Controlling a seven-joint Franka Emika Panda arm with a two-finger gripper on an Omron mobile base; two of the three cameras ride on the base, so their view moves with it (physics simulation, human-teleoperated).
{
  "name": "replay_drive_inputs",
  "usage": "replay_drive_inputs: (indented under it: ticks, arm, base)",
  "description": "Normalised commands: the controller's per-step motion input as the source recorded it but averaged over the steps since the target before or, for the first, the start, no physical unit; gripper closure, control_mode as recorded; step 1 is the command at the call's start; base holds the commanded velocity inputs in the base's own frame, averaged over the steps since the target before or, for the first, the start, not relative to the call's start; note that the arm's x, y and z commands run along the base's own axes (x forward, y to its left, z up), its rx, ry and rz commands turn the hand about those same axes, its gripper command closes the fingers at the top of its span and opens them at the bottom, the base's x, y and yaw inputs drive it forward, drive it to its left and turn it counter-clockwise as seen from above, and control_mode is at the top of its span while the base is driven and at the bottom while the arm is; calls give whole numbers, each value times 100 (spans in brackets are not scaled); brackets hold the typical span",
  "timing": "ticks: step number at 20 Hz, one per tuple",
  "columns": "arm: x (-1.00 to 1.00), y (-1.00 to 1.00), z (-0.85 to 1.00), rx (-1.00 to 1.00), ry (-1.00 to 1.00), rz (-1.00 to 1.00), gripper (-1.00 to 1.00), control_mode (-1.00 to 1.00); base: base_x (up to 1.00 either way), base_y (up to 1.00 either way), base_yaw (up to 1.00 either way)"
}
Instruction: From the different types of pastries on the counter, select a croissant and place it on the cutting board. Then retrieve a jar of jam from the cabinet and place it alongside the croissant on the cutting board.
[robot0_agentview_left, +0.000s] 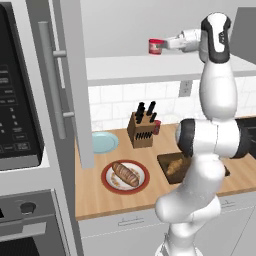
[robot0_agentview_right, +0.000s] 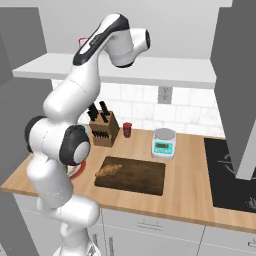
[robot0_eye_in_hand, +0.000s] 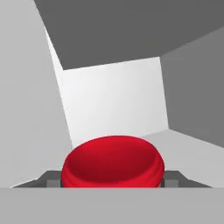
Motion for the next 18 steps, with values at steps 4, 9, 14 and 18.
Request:
replay_drive_inputs:
  ticks: [4, 9, 14, 18]
  arm:
    - [-100, -27, -4, 0, -27, -21, 100, -100]
    - [-94, -10, -9, 0, -8, -20, 100, -100]
    - [-87, -18, 0, 1, 2, -20, 100, -100]
    - [-74, -16, 0, 1, 7, -20, 100, -100]
  base:
    - [0, 0, 0]
    - [0, 0, 0]
    - [0, 0, 0]
    - [0, 0, 0]
